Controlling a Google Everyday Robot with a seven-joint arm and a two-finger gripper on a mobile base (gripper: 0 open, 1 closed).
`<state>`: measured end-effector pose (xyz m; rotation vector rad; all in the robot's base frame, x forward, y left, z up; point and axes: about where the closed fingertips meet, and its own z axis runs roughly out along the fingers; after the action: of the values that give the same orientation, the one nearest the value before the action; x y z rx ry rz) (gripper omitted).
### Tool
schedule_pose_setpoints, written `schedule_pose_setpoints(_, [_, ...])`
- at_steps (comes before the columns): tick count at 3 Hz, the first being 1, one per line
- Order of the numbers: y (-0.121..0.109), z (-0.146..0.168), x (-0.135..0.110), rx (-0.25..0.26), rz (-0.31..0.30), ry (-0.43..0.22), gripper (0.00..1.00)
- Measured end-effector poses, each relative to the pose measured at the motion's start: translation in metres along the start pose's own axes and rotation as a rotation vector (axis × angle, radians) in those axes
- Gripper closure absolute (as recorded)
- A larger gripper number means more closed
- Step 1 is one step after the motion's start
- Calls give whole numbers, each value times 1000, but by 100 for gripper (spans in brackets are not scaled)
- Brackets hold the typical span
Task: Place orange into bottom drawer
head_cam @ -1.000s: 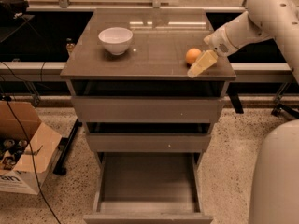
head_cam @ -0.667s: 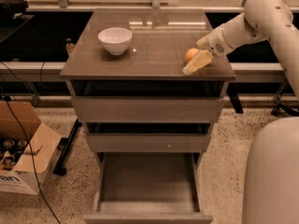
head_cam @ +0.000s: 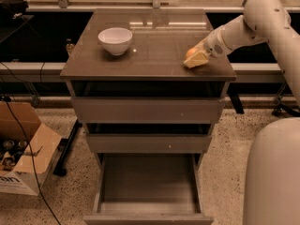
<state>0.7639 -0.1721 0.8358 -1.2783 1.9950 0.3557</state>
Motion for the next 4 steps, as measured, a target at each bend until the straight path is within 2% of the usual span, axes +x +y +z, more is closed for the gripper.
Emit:
schedule_pose_setpoints(1, [15,-13,-14,2,-9,16,96])
schedule_pose_setpoints(2, [63,-50,-44,23,-24,27,100])
schedule_pose_setpoints(3, [119,-79,-50,17,-21,27,100])
schedule_pose_setpoints(4, [181,-66,-15,-80,61,29,100])
